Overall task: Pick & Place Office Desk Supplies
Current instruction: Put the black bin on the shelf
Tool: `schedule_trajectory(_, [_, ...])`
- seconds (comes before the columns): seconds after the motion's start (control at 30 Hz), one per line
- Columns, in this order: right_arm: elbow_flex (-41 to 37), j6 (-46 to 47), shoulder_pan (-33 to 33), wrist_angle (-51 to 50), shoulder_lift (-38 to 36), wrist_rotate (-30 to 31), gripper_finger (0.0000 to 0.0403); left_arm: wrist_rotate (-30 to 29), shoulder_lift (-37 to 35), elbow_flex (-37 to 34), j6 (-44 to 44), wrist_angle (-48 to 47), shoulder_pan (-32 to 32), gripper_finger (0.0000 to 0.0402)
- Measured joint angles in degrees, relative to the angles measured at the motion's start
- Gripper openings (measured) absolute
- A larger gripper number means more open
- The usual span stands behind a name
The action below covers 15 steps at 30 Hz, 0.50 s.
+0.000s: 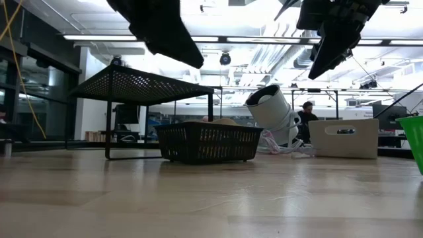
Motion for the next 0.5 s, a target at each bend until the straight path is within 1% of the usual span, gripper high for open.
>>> schedule_trajectory(0.07, [0.0, 0.0, -0.01, 0.52, 0.0, -0.02, 0.012, 4.52, -0.45, 0.0, 5.96, -0.66, 1.27, 0.0084])
schedule_trajectory(0.13, [0.0, 0.0, 0.01, 1.15, 0.0, -0.01, 0.012, 7.64, -0.98, 0.0, 11.04, -3.46, 2.43, 0.0084])
schedule_trajectory(0.27, [0.0, 0.0, -0.01, 2.65, 0.0, -0.02, 0.012, 10.48, -1.01, 0.0, 19.47, -9.9, 4.73, 0.0084])
schedule_trajectory(0.4, [0.01, 0.0, -0.01, 3.78, 0.0, -0.02, 0.012, 15.19, -1.01, 0.0, 25.97, -16.43, 6.79, 0.0084])
schedule_trajectory(0.5, [0.01, 0.0, -0.01, 4.35, 0.0, -0.01, 0.012, 16.42, -1.01, 0.0, 30.2, -18.55, 7.38, 0.0084])
